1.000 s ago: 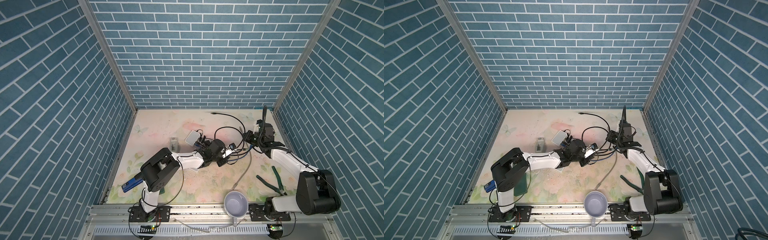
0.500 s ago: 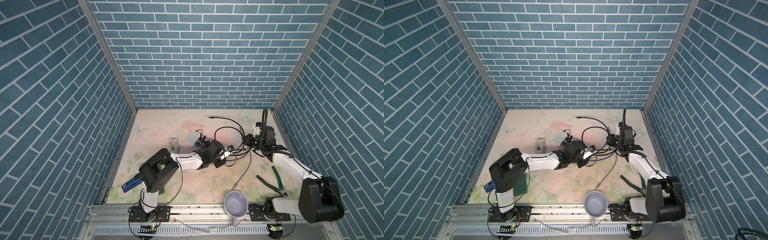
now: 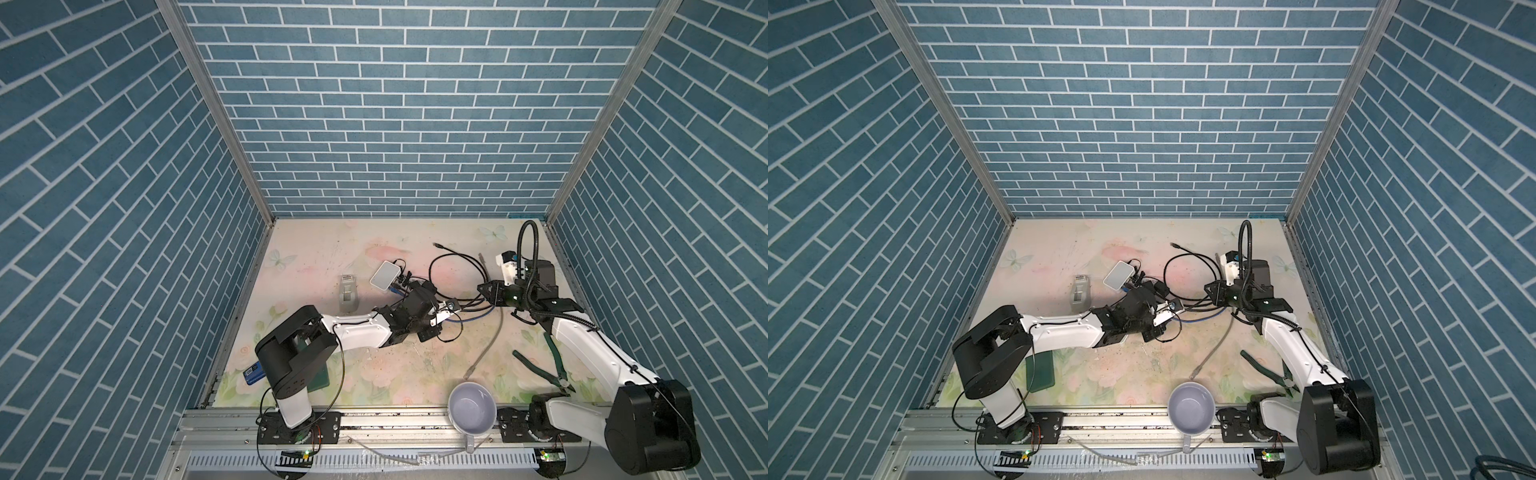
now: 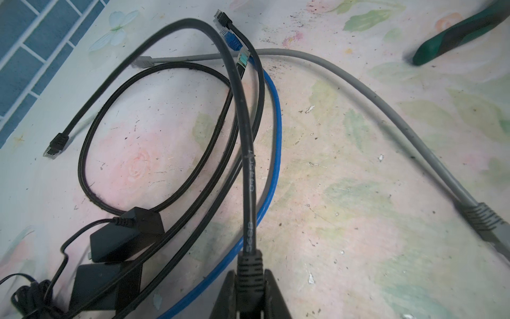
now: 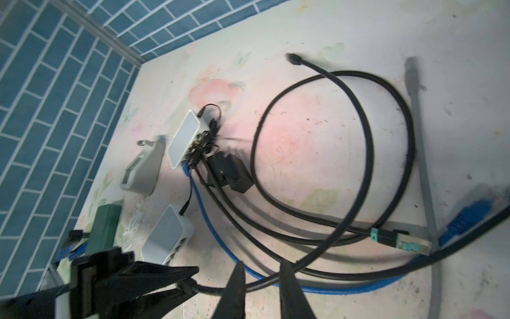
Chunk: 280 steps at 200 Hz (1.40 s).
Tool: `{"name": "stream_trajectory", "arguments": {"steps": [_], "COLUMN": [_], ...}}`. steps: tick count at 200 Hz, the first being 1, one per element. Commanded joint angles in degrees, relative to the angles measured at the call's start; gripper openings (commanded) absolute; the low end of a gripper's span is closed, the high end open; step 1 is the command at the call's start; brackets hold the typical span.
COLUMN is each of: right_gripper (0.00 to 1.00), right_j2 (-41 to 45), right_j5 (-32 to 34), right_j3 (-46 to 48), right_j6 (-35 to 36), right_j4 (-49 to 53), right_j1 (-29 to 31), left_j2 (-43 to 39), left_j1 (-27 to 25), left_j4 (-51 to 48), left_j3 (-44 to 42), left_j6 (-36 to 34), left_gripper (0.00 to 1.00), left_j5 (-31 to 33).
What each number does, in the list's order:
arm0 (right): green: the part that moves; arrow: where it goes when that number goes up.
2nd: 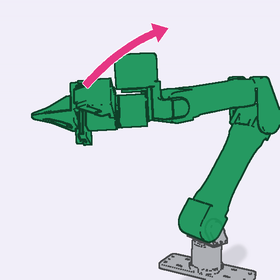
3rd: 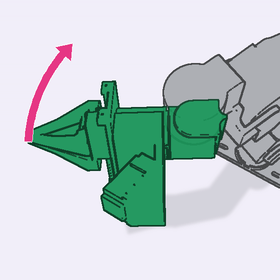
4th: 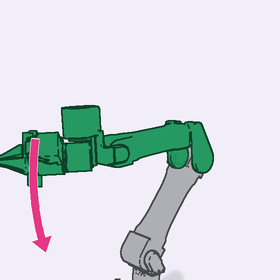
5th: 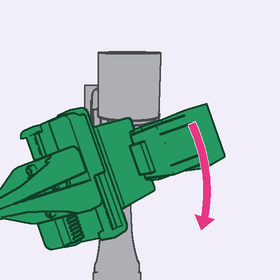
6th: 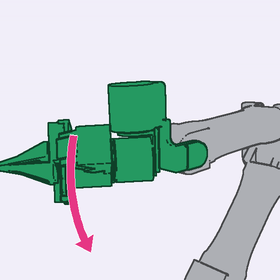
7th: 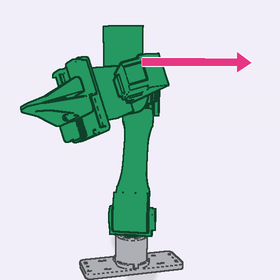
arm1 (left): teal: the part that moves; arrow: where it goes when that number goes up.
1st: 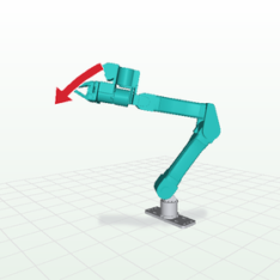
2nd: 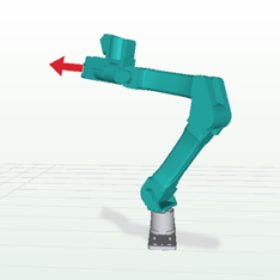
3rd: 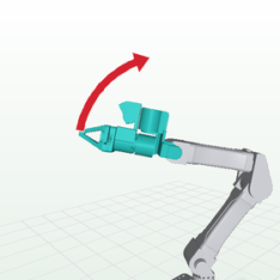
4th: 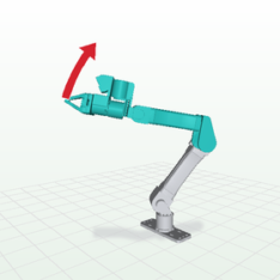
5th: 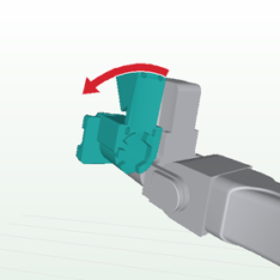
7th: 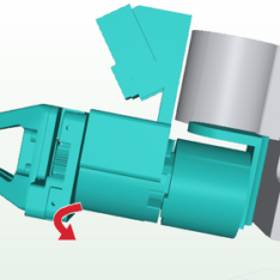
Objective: Insert the plug into the switch port
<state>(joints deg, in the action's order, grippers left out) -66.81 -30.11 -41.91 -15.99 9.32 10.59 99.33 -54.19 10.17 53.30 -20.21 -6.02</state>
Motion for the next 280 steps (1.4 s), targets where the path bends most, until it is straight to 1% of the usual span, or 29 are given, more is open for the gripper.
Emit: {"name": "stream_trajectory", "arguments": {"steps": [1, 15, 41, 53, 89, 101, 122, 143, 156, 180, 229, 251, 280], "right_gripper": [0.25, 0.27, 0.27, 0.28, 0.29, 0.3, 0.31, 0.31, 0.31, 0.31, 0.3, 0.29, 0.25], "right_j2": [3.22, 3.4, 1.84, 0.77, -2.33, -2.92, -4.66, -7.59, -9.32, -12.2, -14.92, -16.09, -18.06], "right_j5": [-9.87, -11.69, -17.18, -18.88, -23.08, -24.2, -27.36, -31.39, -32.97, -33.83, -33.08, -32.19, -31.97], "right_j3": [1.53, 1.77, 2.44, 2.9, 3.36, 3.69, 3.37, 1.14, -0.32, -3.01, -4.65, -6.08, -7.55], "right_j6": [7.93, 11.51, 22.09, 25.88, 37.75, 40.55, 43.23, 47.79, 52.1, 60.45, 66.04, 68.6, 69.75], "right_j4": [-2.18, -4.14, -6.86, -8.0, -8.2, -8.96, -10.47, -7.43, -4.15, 2.64, 3.97, 6.72, 8.92], "right_j1": [0.18, 0.82, 2.82, 3.63, 5.09, 5.14, 5.15, 5.74, 6.69, 8.86, 11.88, 12.92, 13.66], "left_j2": [-2.74, -3.75, -5.3, -6.18, -8.59, -9.21, -10.57, -11.92, -12.81, -14.22, -14.89, -15.04, -15.3], "left_j1": [-0.11, -0.12, -0.08, -0.13, -0.14, -0.15, -0.09, -0.14, -0.13, -0.12, -0.17, -0.2, -0.17], "left_j4": [0.83, 1.01, -0.74, -1.12, -1.35, -1.13, -1.8, -2.57, -3.09, -3.44, -4.59, -3.96, -3.01], "left_j3": [-2.04, -2.75, -2.89, -3.19, -4.29, -4.66, -5.27, -5.7, -5.99, -6.34, -5.58, -5.71, -6.01], "left_j6": [-1.53, -2.09, -3.22, -3.78, -4.83, -4.76, -4.75, -4.98, -5.28, -5.97, -7.11, -7.46, -7.71], "left_gripper": [0.08, 0.08, 0.08, 0.08, 0.08, 0.08, 0.08, 0.08, 0.08, 0.09, 0.09, 0.09, 0.09], "left_j5": [-0.07, -0.2, -1.16, -1.66, -1.32, -0.92, -1.17, -1.18, -0.52, 0.05, 0.03, 0.28, 0.48]}}
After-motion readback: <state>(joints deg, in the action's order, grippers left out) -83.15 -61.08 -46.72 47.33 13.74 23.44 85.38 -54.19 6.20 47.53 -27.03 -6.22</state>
